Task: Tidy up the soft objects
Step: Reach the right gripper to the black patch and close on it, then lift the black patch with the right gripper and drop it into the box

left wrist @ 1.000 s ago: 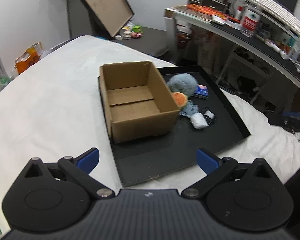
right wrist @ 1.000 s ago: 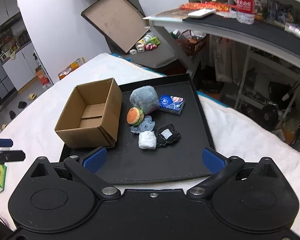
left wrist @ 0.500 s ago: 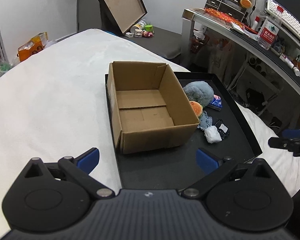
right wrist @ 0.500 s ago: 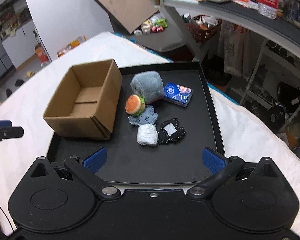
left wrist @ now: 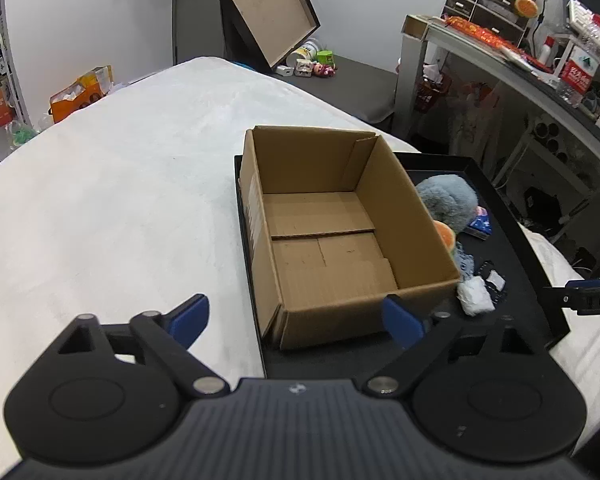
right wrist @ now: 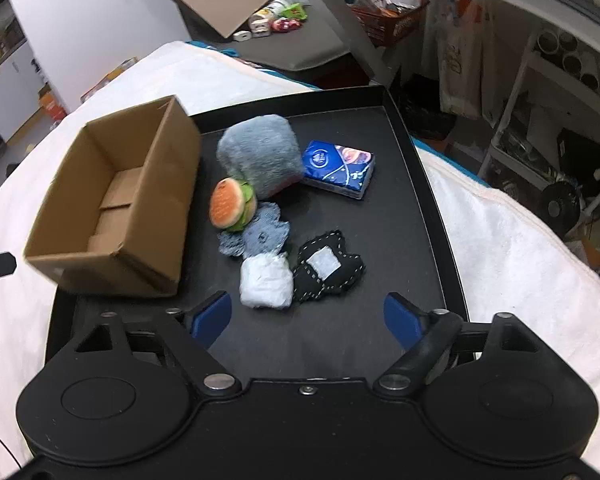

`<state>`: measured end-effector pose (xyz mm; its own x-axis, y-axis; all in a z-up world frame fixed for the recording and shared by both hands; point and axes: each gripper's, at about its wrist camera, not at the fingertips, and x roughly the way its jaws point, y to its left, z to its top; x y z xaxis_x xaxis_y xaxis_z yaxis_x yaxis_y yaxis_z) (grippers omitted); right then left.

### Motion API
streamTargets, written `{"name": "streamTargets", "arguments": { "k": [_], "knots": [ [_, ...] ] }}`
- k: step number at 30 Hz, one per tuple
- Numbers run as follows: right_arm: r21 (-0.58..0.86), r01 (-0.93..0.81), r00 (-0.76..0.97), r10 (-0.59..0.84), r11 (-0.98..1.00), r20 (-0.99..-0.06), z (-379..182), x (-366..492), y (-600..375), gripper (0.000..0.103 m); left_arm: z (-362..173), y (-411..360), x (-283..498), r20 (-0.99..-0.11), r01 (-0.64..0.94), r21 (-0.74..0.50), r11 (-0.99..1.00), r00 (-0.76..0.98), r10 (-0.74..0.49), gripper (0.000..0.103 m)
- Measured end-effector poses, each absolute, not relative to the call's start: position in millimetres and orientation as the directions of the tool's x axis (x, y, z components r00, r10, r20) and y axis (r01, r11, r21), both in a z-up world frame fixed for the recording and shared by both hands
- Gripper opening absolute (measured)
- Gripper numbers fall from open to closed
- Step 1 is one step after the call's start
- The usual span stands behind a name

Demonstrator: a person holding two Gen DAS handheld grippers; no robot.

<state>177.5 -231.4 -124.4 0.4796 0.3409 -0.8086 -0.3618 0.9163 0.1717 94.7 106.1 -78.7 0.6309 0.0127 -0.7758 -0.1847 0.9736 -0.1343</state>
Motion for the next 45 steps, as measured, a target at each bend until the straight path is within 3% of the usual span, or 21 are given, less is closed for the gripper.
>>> {"name": "streamTargets", "arguments": {
  "k": [6,12,17,27,33,39,45],
  "knots": [
    [0.194,-0.327,0.465,0.336,0.925,-0.819,-144.0,196.5,-230.2,0.062,-92.4,107.5,117.5,-0.784,-0.204,-0.135,0.970,0.621,0.022,0.076],
    [0.197,-0.305,0.427,0.319,0.932,-0.846,-164.5,222.6,-226.3,0.050,-107.2,109.9,139.8,-0.817,-0.229,-0.094,0.969,0.574,0.057,0.058],
    [0.204,-0.298,0.379,0.312,0.933,-0.871,-181.5,240.5,-222.1,0.038,-113.7,114.9,154.9,-0.833,-0.253,-0.097,0.963,0.549,0.060,0.051],
    [0.219,-0.354,0.358,0.348,0.909,-0.867,-191.4,261.0,-216.3,0.027,-124.7,109.9,184.5,-0.868,-0.219,-0.038,0.975,0.490,0.076,0.046],
    [0.203,-0.341,0.343,0.323,0.918,-0.882,-185.0,269.2,-215.1,0.022,-132.4,111.4,191.9,-0.882,-0.208,-0.010,0.978,0.462,0.089,0.036],
    [0.152,-0.324,0.350,0.268,0.934,-0.898,-158.4,261.2,-215.5,0.021,-141.0,124.2,197.0,-0.896,-0.213,-0.037,0.976,0.440,0.062,0.022],
    [0.122,-0.338,0.424,0.267,0.933,-0.865,-146.1,250.6,-206.5,0.021,-136.7,134.2,192.1,-0.890,-0.184,-0.091,0.979,0.455,0.003,0.021]
  ]
}}
